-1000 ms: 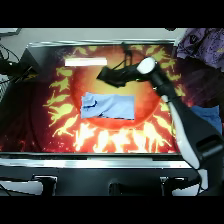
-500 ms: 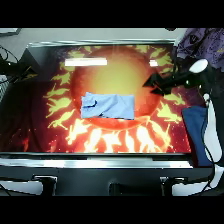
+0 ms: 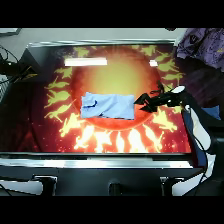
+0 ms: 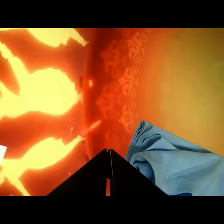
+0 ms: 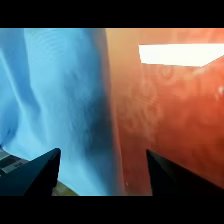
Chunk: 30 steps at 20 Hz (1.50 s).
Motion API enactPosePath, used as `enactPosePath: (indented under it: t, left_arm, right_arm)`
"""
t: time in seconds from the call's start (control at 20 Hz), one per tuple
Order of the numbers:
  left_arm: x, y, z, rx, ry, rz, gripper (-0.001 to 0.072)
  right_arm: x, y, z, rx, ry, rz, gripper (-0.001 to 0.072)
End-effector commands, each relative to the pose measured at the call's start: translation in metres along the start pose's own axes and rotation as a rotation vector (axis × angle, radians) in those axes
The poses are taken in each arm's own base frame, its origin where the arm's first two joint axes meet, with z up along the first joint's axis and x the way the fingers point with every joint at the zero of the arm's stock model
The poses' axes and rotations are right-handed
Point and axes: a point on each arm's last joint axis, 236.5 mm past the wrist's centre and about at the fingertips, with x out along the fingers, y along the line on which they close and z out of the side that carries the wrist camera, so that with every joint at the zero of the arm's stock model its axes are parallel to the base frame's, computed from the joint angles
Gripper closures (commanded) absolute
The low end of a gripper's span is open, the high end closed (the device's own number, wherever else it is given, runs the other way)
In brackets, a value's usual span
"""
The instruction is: Fold the clothes and pants, and hang the long-sleeved shirts on hangers.
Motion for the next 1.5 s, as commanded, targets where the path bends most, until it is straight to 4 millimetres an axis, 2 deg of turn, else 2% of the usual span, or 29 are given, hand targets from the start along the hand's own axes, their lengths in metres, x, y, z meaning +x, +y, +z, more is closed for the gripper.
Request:
enactPosePath:
  t: [0.0, 0.2, 0.25, 0.3, 0.35, 0.4, 0.5, 0.6, 0.7, 0.8, 0.95, 1.15, 1.3, 1.45]
  left_arm:
    - [0.004, 0.001, -0.001, -0.002, 0.007, 0.0, 0.069]
    - [0.006, -0.002, -0.003, 0.003, 0.012, -0.002, 0.069]
    - [0.006, -0.003, -0.003, 0.005, 0.013, -0.003, 0.0689]
    - [0.007, -0.005, -0.004, 0.008, 0.014, -0.004, 0.0689]
    - [0.007, -0.006, -0.004, 0.009, 0.015, -0.005, 0.0689]
    - [0.007, -0.006, -0.004, 0.01, 0.016, -0.006, 0.069]
    - [0.007, -0.008, -0.005, 0.01, 0.018, -0.01, 0.0689]
    - [0.007, -0.008, -0.006, 0.011, 0.021, -0.009, 0.0689]
    - [0.007, -0.008, -0.006, 0.011, 0.021, -0.009, 0.0689]
    - [0.007, -0.008, -0.006, 0.01, 0.022, -0.009, 0.0689]
    - [0.007, -0.006, -0.012, 0.01, 0.048, -0.005, 0.0689]
    - [0.006, -0.005, -0.02, 0.011, 0.081, 0.001, 0.0689]
    - [0.006, -0.004, -0.024, 0.011, 0.096, 0.003, 0.0689]
    - [0.006, -0.004, -0.028, 0.011, 0.114, 0.006, 0.0689]
  right_arm:
    - [0.03, -0.001, -0.004, 0.006, 0.006, 0.005, 0.0133]
    - [0.042, 0.007, -0.007, -0.002, 0.005, 0.003, 0.0202]
    - [0.044, 0.01, -0.007, -0.003, 0.005, 0.012, 0.0296]
    - [0.045, 0.017, -0.008, -0.005, 0.006, 0.034, 0.0499]
    - [0.043, 0.027, -0.007, -0.011, 0.002, 0.07, 0.0659]
    - [0.038, 0.038, -0.004, -0.024, -0.009, 0.096, 0.068]
    - [0.015, 0.058, 0.01, -0.056, -0.056, 0.106, 0.0681]
    - [-0.025, 0.072, 0.034, -0.054, -0.132, 0.092, 0.0681]
    - [-0.073, 0.08, 0.058, -0.033, -0.215, 0.081, 0.0682]
    - [-0.128, 0.081, 0.079, -0.006, -0.322, 0.063, 0.0682]
    - [-0.203, 0.072, 0.097, 0.045, -0.477, 0.042, 0.0682]
    - [-0.288, 0.044, 0.097, 0.143, -0.643, -0.006, 0.0682]
    - [-0.34, 0.02, 0.091, 0.231, -0.756, -0.058, 0.0682]
    - [-0.381, -0.001, 0.082, 0.326, -0.859, -0.11, 0.0682]
